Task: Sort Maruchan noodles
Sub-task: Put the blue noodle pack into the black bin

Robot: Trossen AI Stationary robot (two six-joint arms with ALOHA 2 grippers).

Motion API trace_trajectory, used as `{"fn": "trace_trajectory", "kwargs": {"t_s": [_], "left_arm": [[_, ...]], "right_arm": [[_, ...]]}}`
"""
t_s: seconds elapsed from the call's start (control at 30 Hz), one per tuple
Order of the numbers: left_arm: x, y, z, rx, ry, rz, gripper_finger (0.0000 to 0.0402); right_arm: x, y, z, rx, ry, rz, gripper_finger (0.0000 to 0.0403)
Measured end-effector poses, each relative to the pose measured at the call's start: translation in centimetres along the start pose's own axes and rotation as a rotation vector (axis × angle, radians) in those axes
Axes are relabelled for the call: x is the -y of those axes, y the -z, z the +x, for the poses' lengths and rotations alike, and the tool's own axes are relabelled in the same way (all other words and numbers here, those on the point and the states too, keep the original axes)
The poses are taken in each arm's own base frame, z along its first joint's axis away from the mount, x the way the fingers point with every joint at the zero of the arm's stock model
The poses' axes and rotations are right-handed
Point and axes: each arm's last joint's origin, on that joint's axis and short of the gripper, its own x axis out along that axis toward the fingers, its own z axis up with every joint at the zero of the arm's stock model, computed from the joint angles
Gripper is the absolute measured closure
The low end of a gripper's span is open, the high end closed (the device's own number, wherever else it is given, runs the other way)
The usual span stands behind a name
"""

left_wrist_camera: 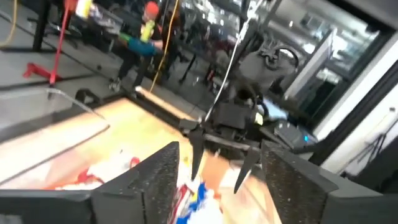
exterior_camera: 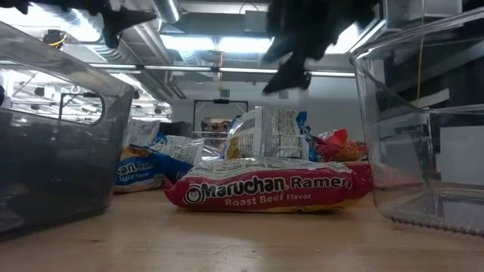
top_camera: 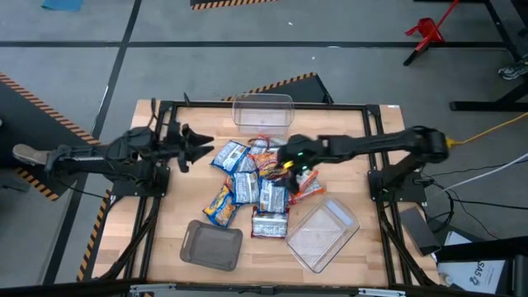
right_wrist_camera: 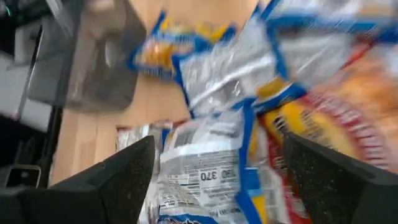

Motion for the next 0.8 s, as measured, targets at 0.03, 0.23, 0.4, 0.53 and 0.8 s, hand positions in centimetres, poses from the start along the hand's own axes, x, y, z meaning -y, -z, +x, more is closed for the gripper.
{"fn": "trace_trajectory", "kwargs": {"t_s": [0.03,0.23,0.4,0.53,0.8], "left_arm": [[-0.1,0.1,0.1,-0.015,-0.004,0.002,0.0169],[-0.4,0.7,0.1,-0.073,-0.034,0.031,0.0164],[-0.3,0.8,0.0,-0.103,0.000,0.036,0.0165],[-0.2,0.9,0.0,-0.123,0.029,0.035,0.0165],[-0.3,0.9,0.0,-0.111,0.006,0.061,0.0165]], "right_arm": [[0.2,0.0,0.9,-0.021,-0.005,0.005,0.0068],[1.5,0.6,4.6,-0.116,0.002,0.035,0.0070],[1.4,1.0,5.8,-0.152,-0.022,0.037,0.0070],[0.7,1.7,6.1,-0.189,0.002,-0.005,0.0081],[0.1,2.3,6.2,-0.239,0.022,-0.026,0.0221]]}}
